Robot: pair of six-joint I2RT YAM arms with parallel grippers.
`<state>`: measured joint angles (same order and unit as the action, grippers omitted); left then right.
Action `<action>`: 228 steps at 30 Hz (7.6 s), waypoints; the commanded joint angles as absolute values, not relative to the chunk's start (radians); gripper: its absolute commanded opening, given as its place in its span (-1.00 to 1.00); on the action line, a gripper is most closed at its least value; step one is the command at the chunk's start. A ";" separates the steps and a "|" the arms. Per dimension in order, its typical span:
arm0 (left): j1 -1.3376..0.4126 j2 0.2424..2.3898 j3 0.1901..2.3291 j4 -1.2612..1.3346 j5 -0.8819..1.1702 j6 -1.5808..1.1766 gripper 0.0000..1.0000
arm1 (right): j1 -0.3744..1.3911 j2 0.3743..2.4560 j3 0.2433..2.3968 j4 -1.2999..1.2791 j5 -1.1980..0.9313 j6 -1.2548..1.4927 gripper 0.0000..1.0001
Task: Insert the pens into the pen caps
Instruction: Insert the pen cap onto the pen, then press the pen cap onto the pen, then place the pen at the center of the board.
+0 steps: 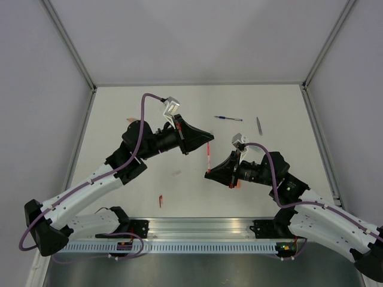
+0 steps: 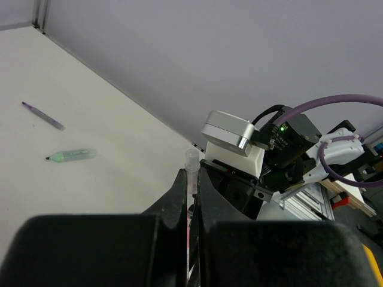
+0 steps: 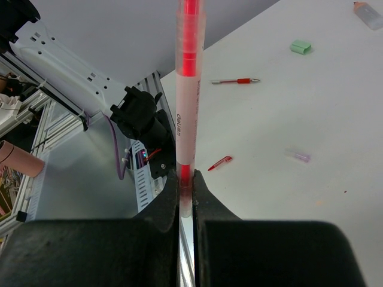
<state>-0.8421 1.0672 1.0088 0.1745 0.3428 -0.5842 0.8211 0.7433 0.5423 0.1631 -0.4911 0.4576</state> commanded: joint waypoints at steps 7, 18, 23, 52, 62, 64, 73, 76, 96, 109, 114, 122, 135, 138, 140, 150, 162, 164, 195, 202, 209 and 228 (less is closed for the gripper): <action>-0.839 1.051 1.048 0.137 0.327 -0.508 -0.95 | 0.827 0.727 0.560 0.176 -0.469 0.439 -1.00; -0.838 1.037 1.045 0.120 0.302 -0.492 -0.95 | 0.827 0.732 0.563 0.167 -0.460 0.440 -1.00; -0.838 1.029 1.052 0.123 0.288 -0.495 -0.95 | 0.827 0.742 0.566 0.166 -0.466 0.440 -1.00; -0.838 1.017 1.032 0.104 0.275 -0.483 -0.95 | 0.825 0.733 0.569 0.150 -0.446 0.436 -1.00; -0.838 1.017 1.012 0.106 0.282 -0.476 -0.95 | 0.827 0.733 0.569 0.150 -0.439 0.436 -1.00; -0.838 1.019 1.011 0.101 0.276 -0.471 -0.95 | 0.825 0.732 0.568 0.149 -0.439 0.436 -1.00; -0.838 1.025 1.006 0.100 0.272 -0.466 -0.95 | 0.825 0.726 0.569 0.146 -0.436 0.434 -1.00; -0.838 1.023 0.996 0.101 0.282 -0.469 -0.95 | 0.825 0.721 0.568 0.143 -0.425 0.434 -1.00; -0.839 1.017 0.894 0.164 0.419 -0.518 -0.95 | 0.825 0.716 0.566 0.127 -0.376 0.434 -1.00; -0.838 1.009 0.851 0.167 0.428 -0.489 -0.82 | 0.827 0.722 0.568 0.118 -0.362 0.426 -1.00; -0.838 0.982 0.854 0.164 0.419 -0.495 -0.25 | 0.827 0.727 0.569 0.124 -0.397 0.428 -1.00; -0.838 0.982 0.900 0.141 0.301 -0.489 0.03 | 0.827 0.744 0.569 0.152 -0.457 0.439 -1.00; -0.838 1.038 0.977 0.164 0.299 -0.500 0.06 | 0.825 0.756 0.571 0.153 -0.474 0.443 -1.00; -0.839 1.046 0.976 0.160 0.316 -0.499 0.00 | 0.827 0.756 0.569 0.155 -0.472 0.446 -1.00; -0.839 1.052 0.971 0.158 0.336 -0.499 -0.20 | 0.825 0.756 0.569 0.156 -0.472 0.445 -1.00; -0.838 1.046 0.853 0.207 0.443 -0.557 -0.95 | 0.827 0.715 0.584 0.137 -0.333 0.446 -1.00; -0.838 1.049 0.684 0.411 0.572 -0.696 -0.95 | 0.825 0.736 0.739 0.103 -0.106 0.440 -1.00; -0.839 1.048 0.667 0.434 0.583 -0.721 -0.95 | 0.825 0.747 0.758 0.107 -0.080 0.433 -1.00; -0.838 1.078 0.597 0.473 0.629 -0.652 -0.95 | 0.793 0.845 0.926 0.235 -0.065 0.341 -1.00; -0.824 1.054 0.603 0.439 0.572 -0.637 -0.95 | 0.785 0.911 0.983 0.135 -0.119 0.298 -1.00; -0.689 0.936 0.695 0.357 0.486 -0.701 -0.79 | 0.785 0.908 0.832 0.124 -0.283 0.307 -1.00; -0.522 0.727 0.569 0.147 0.158 -0.601 0.85 | 0.704 1.365 0.791 0.023 -0.063 0.627 -1.00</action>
